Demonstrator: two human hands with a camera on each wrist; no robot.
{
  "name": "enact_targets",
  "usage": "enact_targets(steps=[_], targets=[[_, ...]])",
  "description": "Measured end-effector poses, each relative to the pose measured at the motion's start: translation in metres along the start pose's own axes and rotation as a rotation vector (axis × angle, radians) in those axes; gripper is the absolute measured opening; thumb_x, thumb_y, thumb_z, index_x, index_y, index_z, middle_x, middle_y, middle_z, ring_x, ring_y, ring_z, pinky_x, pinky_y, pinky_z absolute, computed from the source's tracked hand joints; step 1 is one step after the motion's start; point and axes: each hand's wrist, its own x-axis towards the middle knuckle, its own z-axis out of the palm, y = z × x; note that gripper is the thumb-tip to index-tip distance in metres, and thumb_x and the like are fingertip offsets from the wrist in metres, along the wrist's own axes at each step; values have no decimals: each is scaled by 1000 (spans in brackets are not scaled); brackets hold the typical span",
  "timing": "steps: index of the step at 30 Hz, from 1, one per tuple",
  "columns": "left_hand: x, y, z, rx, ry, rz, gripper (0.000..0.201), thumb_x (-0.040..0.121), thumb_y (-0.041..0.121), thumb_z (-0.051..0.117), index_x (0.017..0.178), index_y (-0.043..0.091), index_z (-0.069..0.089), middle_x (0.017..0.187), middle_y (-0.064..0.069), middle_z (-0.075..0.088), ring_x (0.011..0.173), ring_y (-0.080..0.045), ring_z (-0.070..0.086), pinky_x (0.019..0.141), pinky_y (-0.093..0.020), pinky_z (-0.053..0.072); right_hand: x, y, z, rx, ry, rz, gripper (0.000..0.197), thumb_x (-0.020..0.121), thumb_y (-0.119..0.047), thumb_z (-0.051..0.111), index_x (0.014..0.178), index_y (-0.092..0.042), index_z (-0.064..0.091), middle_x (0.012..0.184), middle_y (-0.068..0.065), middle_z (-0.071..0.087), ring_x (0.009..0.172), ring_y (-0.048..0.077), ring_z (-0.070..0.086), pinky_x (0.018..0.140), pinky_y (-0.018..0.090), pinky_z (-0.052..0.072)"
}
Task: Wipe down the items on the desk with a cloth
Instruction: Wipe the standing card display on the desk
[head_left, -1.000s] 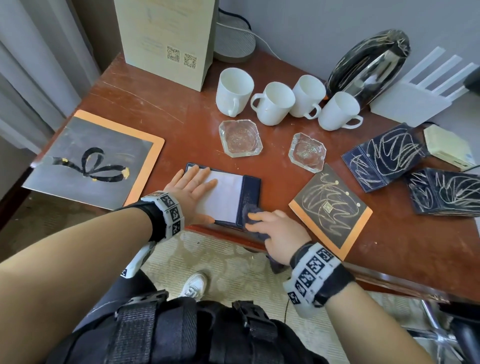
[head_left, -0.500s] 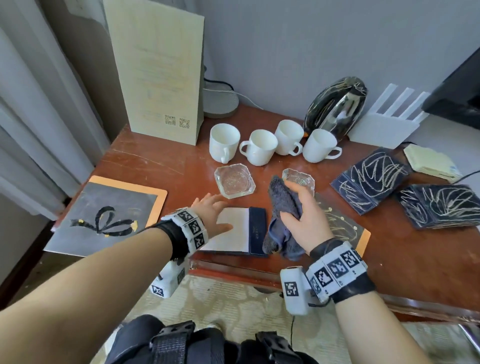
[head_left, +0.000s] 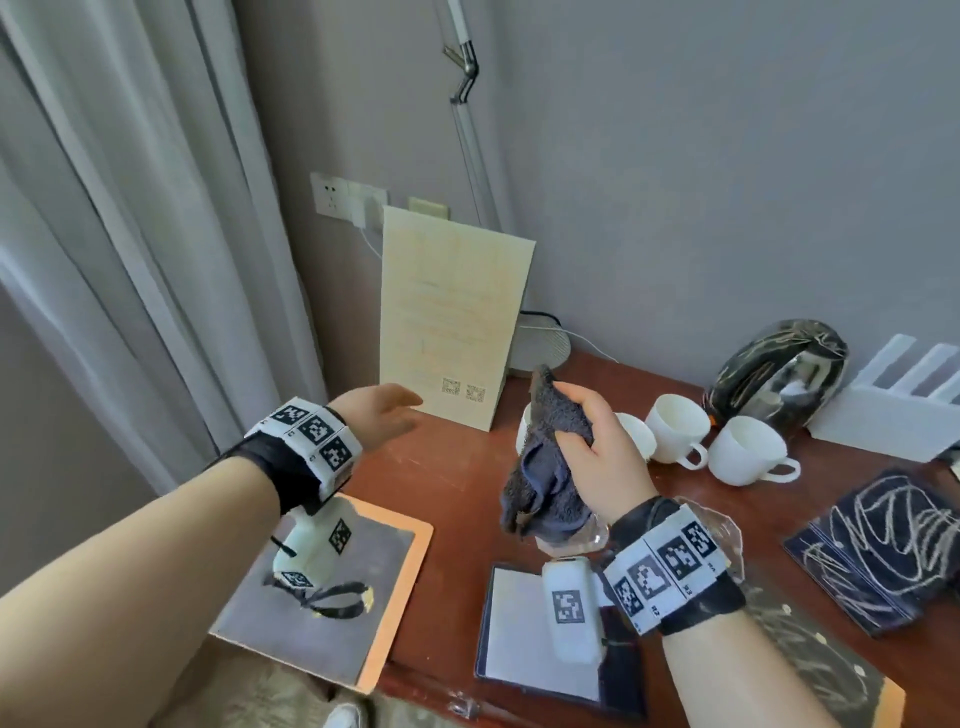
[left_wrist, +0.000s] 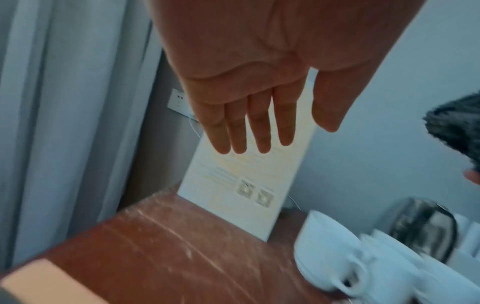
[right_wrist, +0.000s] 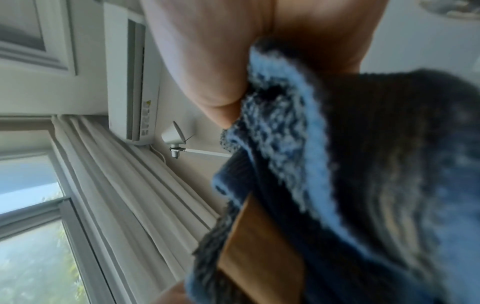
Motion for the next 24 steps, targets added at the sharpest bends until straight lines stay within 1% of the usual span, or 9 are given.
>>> enact_targets(steps=[2, 4, 6, 8, 12, 16, 18, 20, 24], targets=[[15, -16, -23, -55, 63, -20, 45, 94, 29, 51, 136, 16, 43, 139, -1, 48, 126, -17, 46, 104, -27, 34, 19, -13, 11, -58, -17, -27, 45, 91, 1, 43, 129, -24, 44, 132, -5, 45, 119, 5, 41, 101, 17, 32], [32, -27, -44, -135, 154, -34, 47, 93, 28, 54, 137, 15, 42, 139, -1, 48, 126, -17, 47, 103, -29, 35, 38, -26, 22, -140, -24, -66, 48, 90, 2, 44, 130, -23, 43, 132, -6, 40, 118, 1, 36, 98, 10, 25], [53, -37, -66, -221, 235, -24, 49, 92, 26, 56, 137, 14, 41, 139, -2, 47, 126, -18, 47, 103, -31, 37, 60, -40, 33, -228, -7, -99, 48, 88, 1, 47, 132, -20, 44, 137, -4, 37, 123, 3, 34, 98, 10, 22], [73, -41, -79, -272, 263, -4, 52, 92, 23, 56, 139, 10, 38, 142, -5, 44, 128, -20, 44, 103, -31, 36, 74, -51, 39, -303, 16, -109, 47, 87, 0, 50, 130, -20, 47, 138, -4, 35, 125, 6, 34, 95, 11, 23], [118, -47, -96, -338, 228, 61, 57, 90, 24, 58, 140, 8, 35, 143, -8, 42, 130, -22, 42, 104, -32, 34, 103, -69, 53, -367, 88, -94, 43, 85, -3, 54, 123, -23, 53, 128, -7, 36, 113, 4, 39, 90, 13, 28], [146, -47, -90, -392, 177, 85, 51, 91, 22, 56, 136, 9, 38, 135, -9, 50, 122, -25, 50, 99, -33, 39, 123, -76, 71, -386, 127, -75, 40, 83, -13, 67, 120, -20, 57, 115, -9, 36, 104, 1, 39, 91, 12, 30], [151, -49, -86, -386, 174, 99, 39, 94, 21, 51, 131, 9, 43, 127, -10, 56, 114, -27, 54, 93, -33, 41, 130, -78, 79, -395, 128, -69, 39, 83, -17, 69, 120, -18, 58, 114, -8, 37, 106, 5, 42, 91, 12, 30], [152, -52, -80, -386, 138, 139, 28, 97, 20, 46, 122, 9, 52, 116, -10, 61, 106, -28, 57, 87, -31, 43, 136, -82, 84, -408, 149, -97, 36, 84, -13, 66, 119, -19, 59, 114, -9, 39, 111, 10, 46, 93, 17, 34], [152, -57, -67, -398, 63, 262, 19, 97, 21, 44, 105, 10, 58, 104, -8, 64, 98, -26, 59, 87, -33, 45, 149, -92, 91, -462, 200, -211, 40, 82, -5, 63, 119, -19, 61, 118, -7, 47, 108, 8, 47, 90, 24, 40]])
